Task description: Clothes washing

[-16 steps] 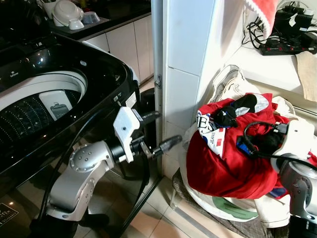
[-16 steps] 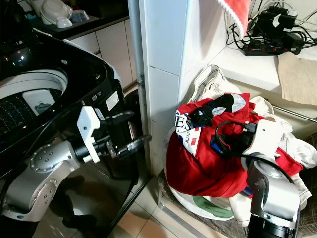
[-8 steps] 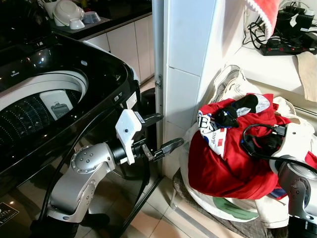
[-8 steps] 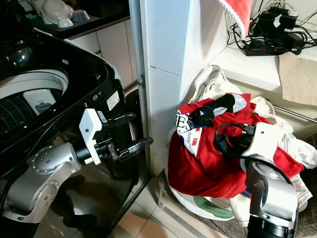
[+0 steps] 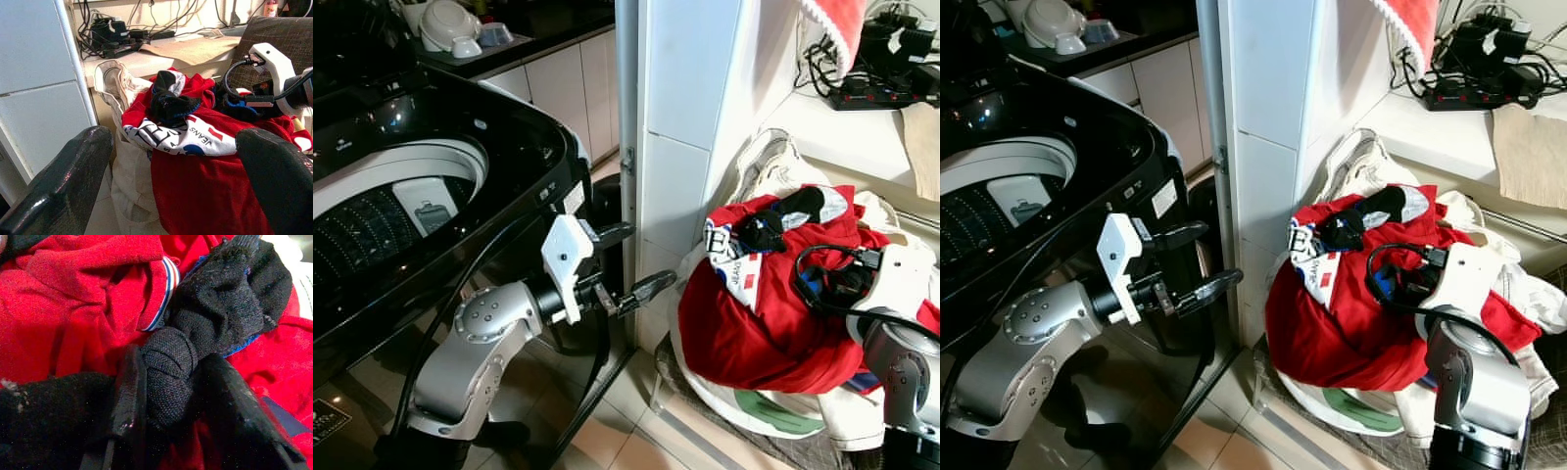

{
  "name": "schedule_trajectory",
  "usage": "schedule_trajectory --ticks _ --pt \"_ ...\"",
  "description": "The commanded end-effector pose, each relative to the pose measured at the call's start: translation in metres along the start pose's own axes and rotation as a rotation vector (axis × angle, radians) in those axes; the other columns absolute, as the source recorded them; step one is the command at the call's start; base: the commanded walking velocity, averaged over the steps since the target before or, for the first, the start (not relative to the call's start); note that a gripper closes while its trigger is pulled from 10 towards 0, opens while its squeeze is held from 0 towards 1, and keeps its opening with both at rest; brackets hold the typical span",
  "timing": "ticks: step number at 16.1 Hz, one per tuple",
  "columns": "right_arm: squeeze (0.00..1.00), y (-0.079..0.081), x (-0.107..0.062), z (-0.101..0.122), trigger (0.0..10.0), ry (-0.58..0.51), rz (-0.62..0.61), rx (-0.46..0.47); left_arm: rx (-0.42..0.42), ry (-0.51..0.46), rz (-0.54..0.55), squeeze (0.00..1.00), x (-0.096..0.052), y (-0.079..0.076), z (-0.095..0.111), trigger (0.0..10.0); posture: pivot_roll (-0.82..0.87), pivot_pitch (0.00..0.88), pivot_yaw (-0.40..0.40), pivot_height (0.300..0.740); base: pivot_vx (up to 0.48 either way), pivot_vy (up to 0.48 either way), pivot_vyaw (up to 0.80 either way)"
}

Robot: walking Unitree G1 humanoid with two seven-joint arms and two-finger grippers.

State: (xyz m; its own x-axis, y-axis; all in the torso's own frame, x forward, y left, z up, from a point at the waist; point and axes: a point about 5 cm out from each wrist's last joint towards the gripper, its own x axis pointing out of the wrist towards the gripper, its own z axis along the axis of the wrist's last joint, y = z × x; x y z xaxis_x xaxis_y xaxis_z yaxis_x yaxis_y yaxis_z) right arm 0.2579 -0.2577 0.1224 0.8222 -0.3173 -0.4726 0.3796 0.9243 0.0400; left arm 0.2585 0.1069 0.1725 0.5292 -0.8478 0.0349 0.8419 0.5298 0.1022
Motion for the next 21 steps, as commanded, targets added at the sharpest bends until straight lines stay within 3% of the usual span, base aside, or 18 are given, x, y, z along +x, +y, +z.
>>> schedule_trajectory --ticks 1,7,9,10,11,12,13,14,15,16,17,19,20,21 --pt "0.00 -0.001 -0.002 0.001 0.0 -0.004 -0.008 0.016 0.009 0.008 -0.001 0.00 -0.001 0.000 0.001 10.0 -0.08 0.000 0.026 0.740 0.000 0.000 0.00" --pt "0.00 -0.022 -0.013 0.015 0.0 -0.109 -0.195 0.120 -0.018 -0.023 0.014 0.00 0.000 0.001 0.005 10.0 -0.08 0.000 0.028 0.740 0.000 0.000 0.00" --pt "0.00 -0.025 -0.027 0.044 0.0 -0.302 -0.242 0.122 -0.043 -0.061 0.039 0.00 0.000 0.004 0.011 10.0 -0.09 0.000 0.033 0.740 0.000 0.000 0.00" --pt "0.00 -0.025 -0.029 0.049 0.0 -0.341 -0.241 0.117 -0.049 -0.069 0.044 0.00 0.000 0.005 0.012 10.0 -0.09 0.000 0.033 0.740 0.000 0.000 0.00" --pt "0.00 -0.020 -0.038 0.072 0.0 -0.494 -0.208 0.102 -0.064 -0.115 0.071 0.00 0.002 0.009 0.019 10.0 -0.09 0.000 0.033 0.740 0.000 0.000 0.00" --pt "0.00 -0.010 -0.047 0.093 0.0 -0.623 -0.119 0.102 -0.077 -0.164 0.108 0.00 0.003 0.014 0.027 10.0 -0.09 0.000 0.033 0.740 0.000 0.000 0.00" --pt "0.00 0.018 -0.057 0.114 0.0 -0.714 0.140 0.119 -0.122 -0.242 0.177 0.00 0.007 0.023 0.038 10.0 -0.09 0.000 0.033 0.740 0.000 0.000 0.00" --pt "0.00 0.052 -0.068 0.119 0.0 -0.724 0.449 0.075 -0.230 -0.292 0.228 0.27 0.014 0.032 0.044 10.0 -0.09 0.000 0.030 0.740 0.000 0.000 0.00" --pt "0.00 0.063 -0.072 0.117 0.0 -0.711 0.561 0.046 -0.274 -0.302 0.237 0.27 0.017 0.034 0.045 10.0 -0.09 0.000 0.030 0.740 0.000 0.000 0.00" --pt "0.00 0.090 -0.088 0.103 0.0 -0.664 0.885 -0.073 -0.371 -0.341 0.210 1.00 0.025 0.034 0.050 10.0 -0.09 0.000 0.026 0.740 0.000 0.000 0.00" --pt "0.00 0.099 -0.096 0.096 0.0 -0.644 1.028 -0.120 -0.418 -0.366 0.179 1.00 0.030 0.032 0.054 10.0 -0.08 0.000 0.024 0.740 0.000 0.000 0.00" --pt "0.00 0.108 -0.099 0.090 0.0 -0.628 1.140 -0.147 -0.549 -0.361 0.142 1.00 0.036 0.031 0.054 10.0 -0.08 0.000 0.018 0.740 0.000 0.000 0.00" --pt "0.00 0.113 -0.102 0.087 0.0 -0.620 1.199 -0.150 -0.644 -0.399 0.119 1.00 0.039 0.031 0.057 10.0 -0.07 0.000 0.016 0.740 0.000 0.000 0.00" --pt "0.00 0.115 -0.103 0.086 0.0 -0.618 1.216 -0.155 -0.687 -0.417 0.110 1.00 0.040 0.031 0.058 10.0 -0.07 0.000 0.014 0.740 0.000 0.000 0.00"
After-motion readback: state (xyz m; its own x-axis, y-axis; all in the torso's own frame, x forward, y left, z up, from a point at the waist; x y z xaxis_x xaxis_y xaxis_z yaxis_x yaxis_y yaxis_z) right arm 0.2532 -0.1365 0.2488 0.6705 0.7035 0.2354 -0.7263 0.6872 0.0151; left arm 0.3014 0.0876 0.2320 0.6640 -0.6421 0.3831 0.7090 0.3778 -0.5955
